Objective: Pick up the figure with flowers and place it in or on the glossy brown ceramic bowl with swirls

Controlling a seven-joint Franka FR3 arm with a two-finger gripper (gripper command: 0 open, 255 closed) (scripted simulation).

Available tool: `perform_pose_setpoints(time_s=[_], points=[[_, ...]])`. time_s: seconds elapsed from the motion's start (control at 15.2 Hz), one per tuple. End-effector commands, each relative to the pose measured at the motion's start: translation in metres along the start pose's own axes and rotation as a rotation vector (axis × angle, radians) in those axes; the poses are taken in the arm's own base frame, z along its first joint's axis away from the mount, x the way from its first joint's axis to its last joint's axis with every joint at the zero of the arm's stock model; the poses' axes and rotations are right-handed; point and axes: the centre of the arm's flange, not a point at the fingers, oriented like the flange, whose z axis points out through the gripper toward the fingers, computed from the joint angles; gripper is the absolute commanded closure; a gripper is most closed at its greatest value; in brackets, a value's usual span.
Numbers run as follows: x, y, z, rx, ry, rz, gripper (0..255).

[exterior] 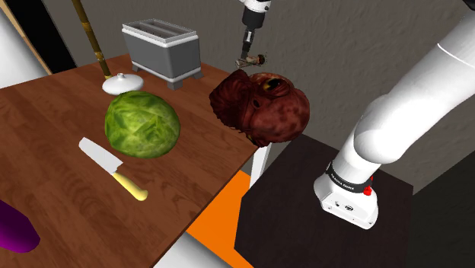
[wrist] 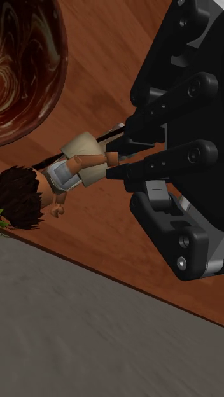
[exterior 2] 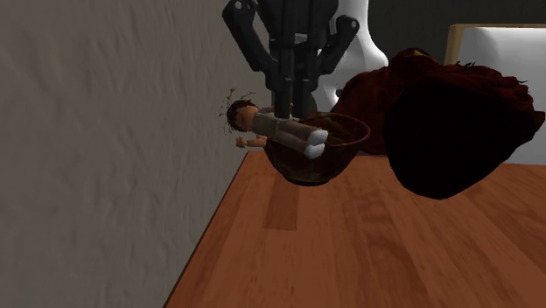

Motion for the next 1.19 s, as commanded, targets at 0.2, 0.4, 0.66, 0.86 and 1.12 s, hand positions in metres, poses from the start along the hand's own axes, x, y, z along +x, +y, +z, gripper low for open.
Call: perform_pose_setpoints(time_s=[0.2,0.4,0.66,0.86,1.12], points=[[0.004,0.001,-0.027,0.000,0.000,0.000,255],[-0.003,-0.007,-0.040,0.000,0.000,0.000,255],[-0.036,-0.046,-0.053,0.000,0.000,0.000,255],[-0.062,-0.075,-0.063,0.000,0.000,0.000,255],[-0.082,-0.098,-0.065,0.000,0.000,0.000,255]])
